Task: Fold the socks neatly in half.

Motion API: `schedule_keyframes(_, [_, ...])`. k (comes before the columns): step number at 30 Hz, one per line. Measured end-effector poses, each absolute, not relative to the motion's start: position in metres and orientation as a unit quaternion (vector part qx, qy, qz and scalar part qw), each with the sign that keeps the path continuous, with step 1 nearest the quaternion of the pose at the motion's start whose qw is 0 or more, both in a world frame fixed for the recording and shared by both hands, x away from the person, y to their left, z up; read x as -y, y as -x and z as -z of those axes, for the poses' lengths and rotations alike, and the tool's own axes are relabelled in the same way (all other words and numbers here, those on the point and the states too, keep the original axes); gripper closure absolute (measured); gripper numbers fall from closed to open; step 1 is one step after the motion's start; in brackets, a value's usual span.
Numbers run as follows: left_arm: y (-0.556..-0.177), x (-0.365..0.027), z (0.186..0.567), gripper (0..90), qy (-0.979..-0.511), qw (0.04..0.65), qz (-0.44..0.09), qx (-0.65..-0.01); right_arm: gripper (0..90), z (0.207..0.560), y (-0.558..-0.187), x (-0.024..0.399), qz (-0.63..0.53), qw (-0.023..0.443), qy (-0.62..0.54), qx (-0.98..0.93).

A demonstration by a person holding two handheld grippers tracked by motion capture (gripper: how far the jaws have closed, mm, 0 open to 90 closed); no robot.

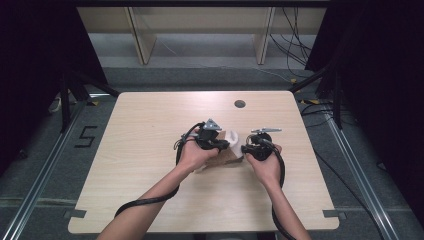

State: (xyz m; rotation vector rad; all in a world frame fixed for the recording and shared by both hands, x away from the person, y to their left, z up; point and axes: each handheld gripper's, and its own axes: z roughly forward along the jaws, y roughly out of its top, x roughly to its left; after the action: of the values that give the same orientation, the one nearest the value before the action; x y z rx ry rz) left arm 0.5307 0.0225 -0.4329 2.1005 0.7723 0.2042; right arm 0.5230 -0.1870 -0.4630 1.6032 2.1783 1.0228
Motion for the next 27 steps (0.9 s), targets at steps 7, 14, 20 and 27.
schedule_keyframes(7, [-0.531,-0.018,0.452,82.4,-0.853,0.418,-0.064,-0.307,68.8,0.448,-0.523,0.189,-0.375,0.119,-0.571,-0.721])
schedule_keyframes(14, [-0.528,-0.016,0.453,78.9,-0.859,0.415,-0.066,-0.294,66.4,0.424,-0.526,0.173,-0.404,0.136,-0.536,-0.729])
schedule_keyframes(20, [-0.517,-0.036,0.435,65.9,-0.83,0.462,-0.066,-0.305,81.6,0.442,-0.535,0.165,-0.347,0.147,-0.542,-0.752])
schedule_keyframes(27, [-0.521,-0.07,0.451,73.1,-0.845,0.377,-0.144,-0.349,82.3,0.451,-0.534,0.164,-0.329,0.158,-0.541,-0.757])
